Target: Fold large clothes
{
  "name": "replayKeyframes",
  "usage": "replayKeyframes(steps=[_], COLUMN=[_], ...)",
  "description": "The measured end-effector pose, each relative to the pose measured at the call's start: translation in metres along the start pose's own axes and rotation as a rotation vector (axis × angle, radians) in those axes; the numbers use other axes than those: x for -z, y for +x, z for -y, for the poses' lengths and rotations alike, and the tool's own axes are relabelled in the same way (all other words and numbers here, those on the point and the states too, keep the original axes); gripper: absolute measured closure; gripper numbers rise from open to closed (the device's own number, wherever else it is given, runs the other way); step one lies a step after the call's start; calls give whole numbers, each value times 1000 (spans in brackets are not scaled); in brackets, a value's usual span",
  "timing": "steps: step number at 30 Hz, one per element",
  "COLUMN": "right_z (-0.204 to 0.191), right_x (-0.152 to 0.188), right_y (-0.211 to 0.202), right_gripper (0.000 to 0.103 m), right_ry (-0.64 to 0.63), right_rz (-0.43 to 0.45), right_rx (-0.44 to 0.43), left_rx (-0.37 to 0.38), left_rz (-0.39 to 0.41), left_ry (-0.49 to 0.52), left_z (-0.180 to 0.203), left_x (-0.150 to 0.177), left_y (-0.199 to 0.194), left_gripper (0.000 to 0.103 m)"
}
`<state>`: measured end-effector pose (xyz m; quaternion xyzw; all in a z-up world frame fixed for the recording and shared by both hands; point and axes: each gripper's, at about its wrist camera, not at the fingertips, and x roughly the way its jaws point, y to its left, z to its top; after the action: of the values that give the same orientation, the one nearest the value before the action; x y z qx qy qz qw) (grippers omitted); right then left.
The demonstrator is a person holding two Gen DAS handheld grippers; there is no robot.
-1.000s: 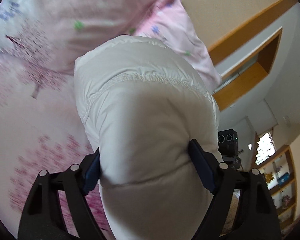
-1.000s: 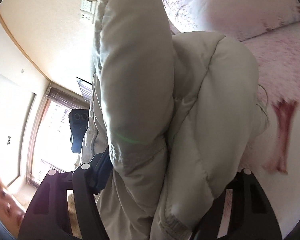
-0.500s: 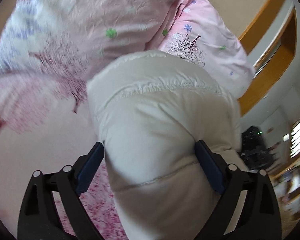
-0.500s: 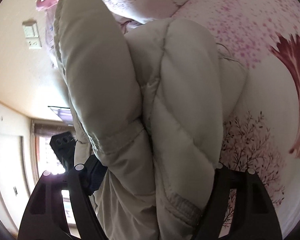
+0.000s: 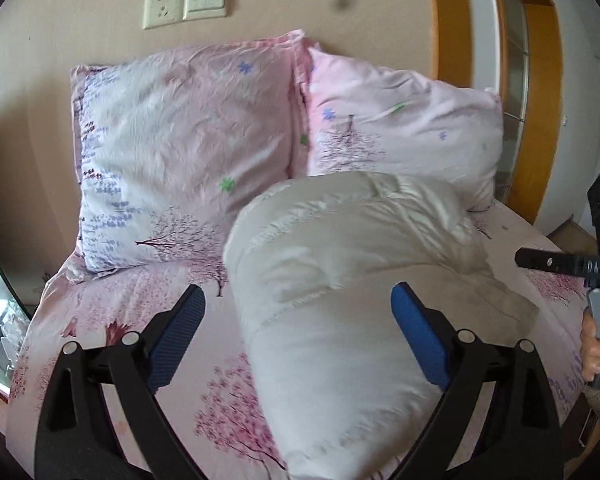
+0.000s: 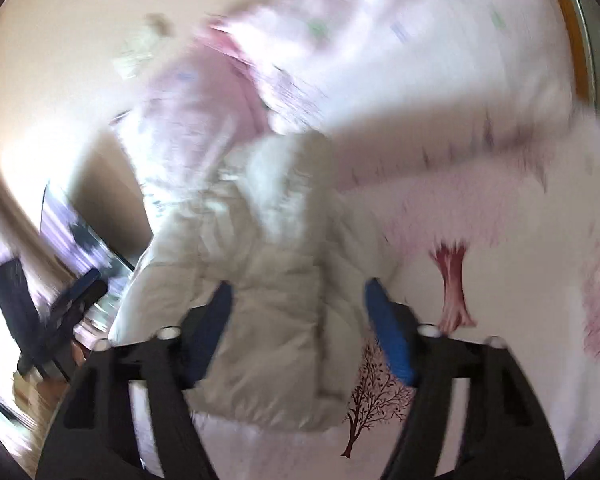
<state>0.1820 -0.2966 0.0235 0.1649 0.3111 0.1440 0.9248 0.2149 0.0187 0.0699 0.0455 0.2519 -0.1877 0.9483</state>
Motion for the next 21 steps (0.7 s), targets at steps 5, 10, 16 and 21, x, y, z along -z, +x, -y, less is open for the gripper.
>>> replayKeyframes(steps=[5, 10, 16, 21], right_z=[-40, -30, -31, -36], right_x=[22, 31, 11, -61], right_y=[18, 61, 49, 30], right_gripper=[78, 79, 79, 78], right_ry=[-132, -48, -39, -16], right_rz=[-74, -205, -225, -33], right_rx=[41, 47, 30, 23], left_rx=[10, 71, 29, 30], left_rz=[-65, -142, -153, -158], left_ry=[65, 62, 82, 73], left_z=[22, 28, 33, 32], left_x=[15, 38, 53, 51], left_y=[10, 29, 40, 40], left_gripper=[9, 8, 6, 6])
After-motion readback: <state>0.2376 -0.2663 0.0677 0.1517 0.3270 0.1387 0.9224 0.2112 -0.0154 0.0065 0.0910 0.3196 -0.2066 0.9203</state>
